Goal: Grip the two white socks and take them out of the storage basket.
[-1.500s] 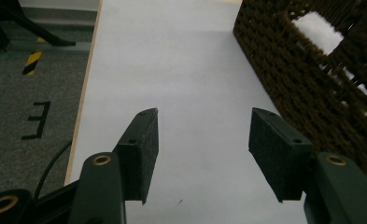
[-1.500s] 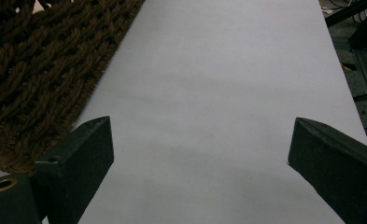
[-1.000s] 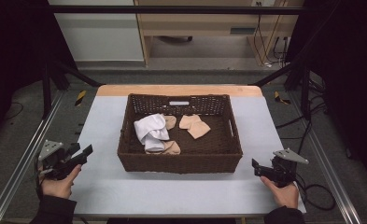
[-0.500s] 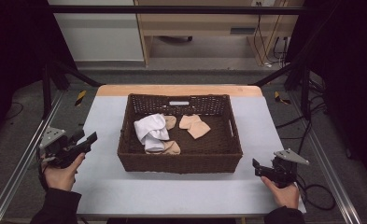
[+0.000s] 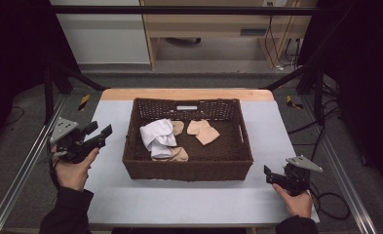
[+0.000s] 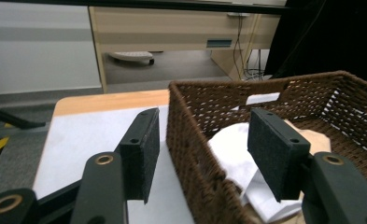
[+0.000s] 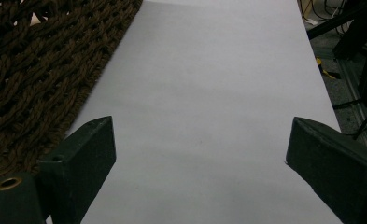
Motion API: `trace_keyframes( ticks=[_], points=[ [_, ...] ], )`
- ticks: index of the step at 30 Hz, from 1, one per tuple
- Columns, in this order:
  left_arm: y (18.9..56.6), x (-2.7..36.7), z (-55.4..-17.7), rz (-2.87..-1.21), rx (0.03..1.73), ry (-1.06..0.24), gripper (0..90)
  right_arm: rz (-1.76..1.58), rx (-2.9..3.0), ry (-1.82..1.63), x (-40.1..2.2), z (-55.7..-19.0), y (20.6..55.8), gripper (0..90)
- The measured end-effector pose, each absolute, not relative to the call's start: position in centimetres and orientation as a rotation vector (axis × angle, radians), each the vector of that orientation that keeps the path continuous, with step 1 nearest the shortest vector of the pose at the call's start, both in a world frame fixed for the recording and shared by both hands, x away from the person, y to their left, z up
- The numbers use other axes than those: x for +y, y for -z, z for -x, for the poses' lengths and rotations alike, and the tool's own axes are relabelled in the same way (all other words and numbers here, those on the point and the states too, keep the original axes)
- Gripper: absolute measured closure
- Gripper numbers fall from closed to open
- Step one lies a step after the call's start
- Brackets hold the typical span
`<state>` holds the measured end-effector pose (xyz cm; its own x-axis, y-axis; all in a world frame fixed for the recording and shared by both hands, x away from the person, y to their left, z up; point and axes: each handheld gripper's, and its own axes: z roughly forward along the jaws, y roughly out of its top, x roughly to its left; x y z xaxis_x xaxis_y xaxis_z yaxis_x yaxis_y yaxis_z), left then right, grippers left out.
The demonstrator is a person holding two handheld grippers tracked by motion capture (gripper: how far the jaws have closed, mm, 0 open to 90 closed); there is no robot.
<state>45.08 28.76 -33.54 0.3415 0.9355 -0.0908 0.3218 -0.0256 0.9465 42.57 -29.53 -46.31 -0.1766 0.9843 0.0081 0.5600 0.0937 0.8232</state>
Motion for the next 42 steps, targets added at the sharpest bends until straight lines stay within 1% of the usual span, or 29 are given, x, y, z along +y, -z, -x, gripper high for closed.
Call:
trace_keyframes(
  ticks=[14, 15, 17, 18, 34, 39, 42],
  points=[
    [32.0, 24.5, -46.8, -1.6, 1.087, -0.73, 44.1, -1.513, 1.8, -0.955, -29.6, -42.6, 46.3, 8.5],
    [31.9, 23.9, -47.0, -1.608, 1.079, -0.722, 46.6, -1.51, 1.798, -0.954, -29.6, -42.6, 46.3, 8.5],
    [31.9, 23.6, -47.1, -1.614, 1.075, -0.718, 47.3, -1.508, 1.797, -0.954, -29.6, -42.6, 46.3, 8.5],
    [32.0, 22.9, -47.5, -1.63, 1.073, -0.715, 48.8, -1.507, 1.794, -0.954, -29.6, -42.6, 46.3, 8.6],
    [31.9, 18.6, -50.5, -1.661, 1.068, -0.721, 53.0, -1.506, 1.795, -0.955, -29.6, -42.7, 46.3, 8.5],
    [32.4, 17.7, -51.5, -1.678, 1.089, -0.713, 52.8, -1.505, 1.792, -0.956, -29.6, -42.7, 46.3, 8.6],
    [33.2, 17.2, -52.4, -1.709, 1.117, -0.719, 51.2, -1.502, 1.795, -0.957, -29.6, -42.7, 46.3, 8.5]
  ],
)
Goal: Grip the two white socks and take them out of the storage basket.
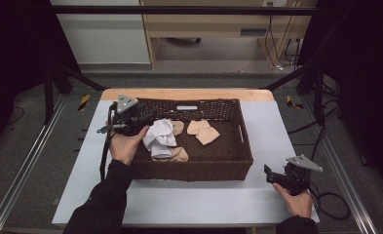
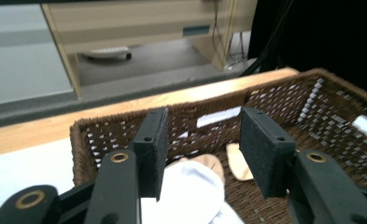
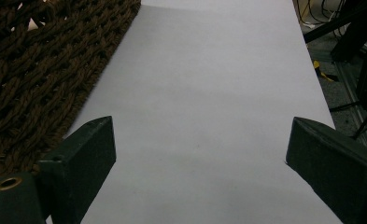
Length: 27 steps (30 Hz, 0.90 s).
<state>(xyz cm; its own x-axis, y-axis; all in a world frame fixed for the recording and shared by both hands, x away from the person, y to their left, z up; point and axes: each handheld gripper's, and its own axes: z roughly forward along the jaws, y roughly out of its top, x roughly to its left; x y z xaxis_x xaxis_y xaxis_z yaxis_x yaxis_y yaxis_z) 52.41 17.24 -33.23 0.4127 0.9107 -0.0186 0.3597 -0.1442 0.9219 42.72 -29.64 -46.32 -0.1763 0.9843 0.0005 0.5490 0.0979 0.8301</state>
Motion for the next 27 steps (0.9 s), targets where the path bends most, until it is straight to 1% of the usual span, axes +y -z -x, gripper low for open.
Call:
trace_keyframes(
  ticks=[8, 18, 22, 27],
  points=[
    [36.1, 16.6, -54.1, -1.765, 1.162, -0.697, 47.3, -1.503, 1.797, -0.957, -29.6, -42.7, 46.3, 8.5],
    [38.8, 16.0, -55.1, -1.845, 1.216, -0.68, 46.0, -1.505, 1.8, -0.954, -29.6, -42.8, 46.4, 8.6],
    [39.9, 15.9, -55.3, -1.886, 1.232, -0.656, 42.4, -1.501, 1.807, -0.947, -29.5, -42.8, 46.4, 8.6],
    [40.7, 15.8, -55.5, -1.901, 1.259, -0.646, 41.0, -1.503, 1.808, -0.939, -29.5, -42.8, 46.5, 8.6]
  ],
)
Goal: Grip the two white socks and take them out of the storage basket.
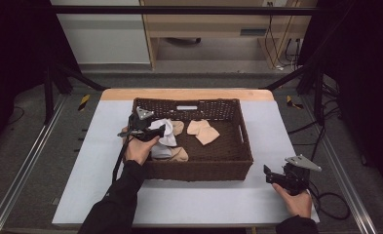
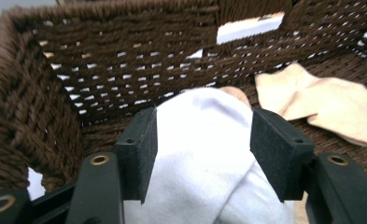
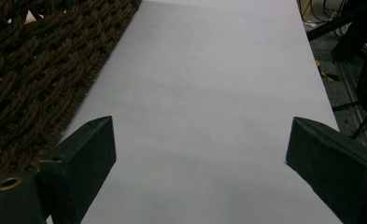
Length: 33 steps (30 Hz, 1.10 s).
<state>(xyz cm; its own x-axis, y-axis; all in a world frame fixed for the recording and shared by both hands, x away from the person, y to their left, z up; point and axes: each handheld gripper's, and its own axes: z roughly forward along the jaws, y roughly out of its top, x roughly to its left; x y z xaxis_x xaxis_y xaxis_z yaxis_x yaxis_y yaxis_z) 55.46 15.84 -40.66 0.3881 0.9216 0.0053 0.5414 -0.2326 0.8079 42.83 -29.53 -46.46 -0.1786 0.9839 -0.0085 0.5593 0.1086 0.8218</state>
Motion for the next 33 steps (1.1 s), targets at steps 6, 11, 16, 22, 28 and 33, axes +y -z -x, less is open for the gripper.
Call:
trace_keyframes(
  ticks=[6, 11, 16, 22, 28, 33],
  points=[
    [41.13, 16.01, -55.52, -1.914, 1.282, -0.63, 38.2, -1.499, 1.814, -0.936, -29.48, -42.84, 46.51, 8.6],
    [41.34, 15.82, -55.33, -1.944, 1.281, -0.612, 35.1, -1.497, 1.814, -0.935, -29.49, -42.85, 46.51, 8.6],
    [41.56, 15.71, -55.42, -1.964, 1.298, -0.609, 35.5, -1.499, 1.813, -0.93, -29.48, -42.84, 46.51, 8.6],
    [41.7, 15.66, -55.41, -1.985, 1.303, -0.603, 40.5, -1.498, 1.814, -0.93, -29.47, -42.84, 46.52, 8.6],
    [41.68, 15.9, -55.5, -1.989, 1.326, -0.585, 58.8, -1.498, 1.812, -0.933, -29.5, -42.81, 46.48, 8.9],
    [41.55, 16.03, -55.43, -1.981, 1.331, -0.58, 73.0, -1.493, 1.812, -0.933, -29.52, -42.82, 46.48, 9.3]
  ],
)
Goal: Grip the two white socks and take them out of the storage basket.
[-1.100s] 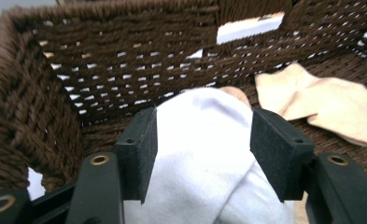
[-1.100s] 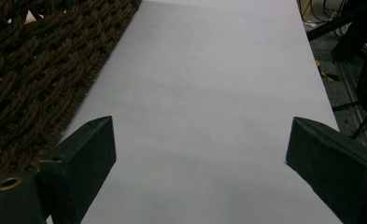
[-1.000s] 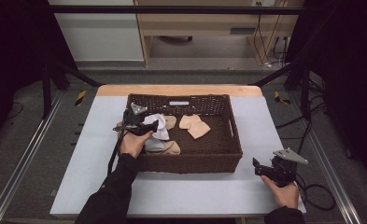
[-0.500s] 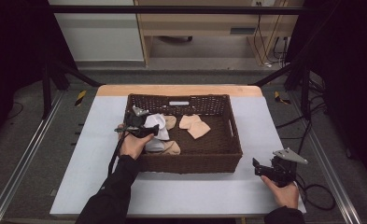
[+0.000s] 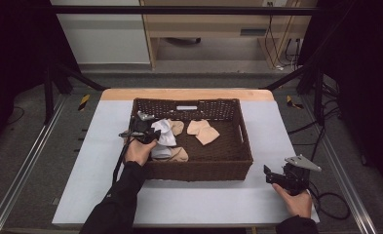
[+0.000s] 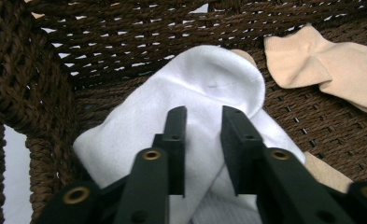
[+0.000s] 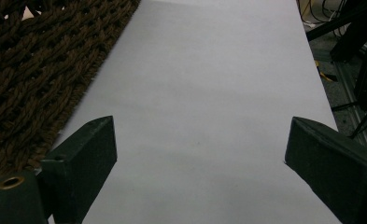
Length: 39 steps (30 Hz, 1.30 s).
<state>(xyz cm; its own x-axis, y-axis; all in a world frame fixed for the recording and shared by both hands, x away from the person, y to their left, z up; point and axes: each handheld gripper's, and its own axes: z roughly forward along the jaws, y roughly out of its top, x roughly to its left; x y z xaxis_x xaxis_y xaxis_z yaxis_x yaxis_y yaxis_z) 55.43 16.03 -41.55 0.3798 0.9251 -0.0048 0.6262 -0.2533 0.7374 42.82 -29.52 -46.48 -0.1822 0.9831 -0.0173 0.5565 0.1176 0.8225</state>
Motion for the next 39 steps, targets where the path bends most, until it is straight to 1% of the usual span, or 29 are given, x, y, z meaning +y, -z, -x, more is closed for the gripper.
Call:
trace_keyframes(
  ticks=[2, 4, 5, 6, 9, 16, 19, 21, 24, 28, 29, 30, 31, 32, 35, 38, 39],
  points=[
    [41.5, 16.1, -55.4, -1.982, 1.335, -0.574, 76.3, -1.494, 1.813, -0.933, -29.5, -42.8, 46.5, 9.4],
    [41.5, 16.1, -55.4, -1.979, 1.337, -0.573, 82.7, -1.494, 1.812, -0.933, -29.5, -42.8, 46.5, 9.7],
    [41.5, 16.1, -55.4, -1.974, 1.339, -0.568, 82.7, -1.494, 1.812, -0.933, -29.5, -42.8, 46.5, 9.7],
    [41.5, 16.1, -55.4, -1.972, 1.338, -0.569, 86.5, -1.495, 1.81, -0.935, -29.5, -42.8, 46.5, 9.8],
    [41.3, 16.1, -55.3, -1.96, 1.331, -0.576, 89.0, -1.495, 1.808, -0.936, -29.6, -42.8, 46.4, 9.8],
    [40.7, 16.1, -54.9, -1.911, 1.267, -0.608, 89.5, -1.498, 1.802, -0.941, -29.6, -42.8, 46.4, 9.8],
    [40.0, 16.2, -54.6, -1.837, 1.232, -0.599, 89.5, -1.495, 1.803, -0.939, -29.6, -42.8, 46.4, 9.8],
    [39.9, 16.3, -54.6, -1.82, 1.222, -0.601, 89.6, -1.495, 1.803, -0.938, -29.6, -42.8, 46.4, 9.8],
    [39.9, 16.4, -54.8, -1.832, 1.23, -0.599, 89.5, -1.498, 1.803, -0.936, -29.6, -42.8, 46.4, 9.8],
    [40.5, 16.1, -55.5, -1.914, 1.247, -0.607, 88.8, -1.499, 1.809, -0.933, -29.6, -42.9, 46.4, 9.8],
    [40.7, 16.0, -55.6, -1.945, 1.25, -0.599, 87.5, -1.499, 1.808, -0.933, -29.6, -42.9, 46.4, 9.8],
    [41.1, 15.8, -55.9, -2.007, 1.246, -0.602, 81.2, -1.502, 1.808, -0.934, -29.6, -42.9, 46.4, 9.8],
    [41.1, 15.8, -55.9, -2.007, 1.246, -0.602, 77.3, -1.502, 1.808, -0.934, -29.6, -42.9, 46.4, 9.8],
    [41.3, 15.8, -56.0, -2.021, 1.238, -0.611, 77.3, -1.499, 1.81, -0.934, -29.6, -42.9, 46.5, 9.8],
    [41.5, 15.7, -56.0, -2.021, 1.185, -0.616, 57.6, -1.497, 1.812, -0.933, -29.6, -42.8, 46.4, 9.8],
    [41.7, 15.4, -56.0, -2.026, 1.146, -0.626, 43.3, -1.499, 1.81, -0.935, -29.6, -42.9, 46.4, 9.8],
    [41.8, 15.3, -56.0, -2.028, 1.14, -0.635, 41.4, -1.501, 1.81, -0.936, -29.6, -42.9, 46.4, 9.8]
  ],
)
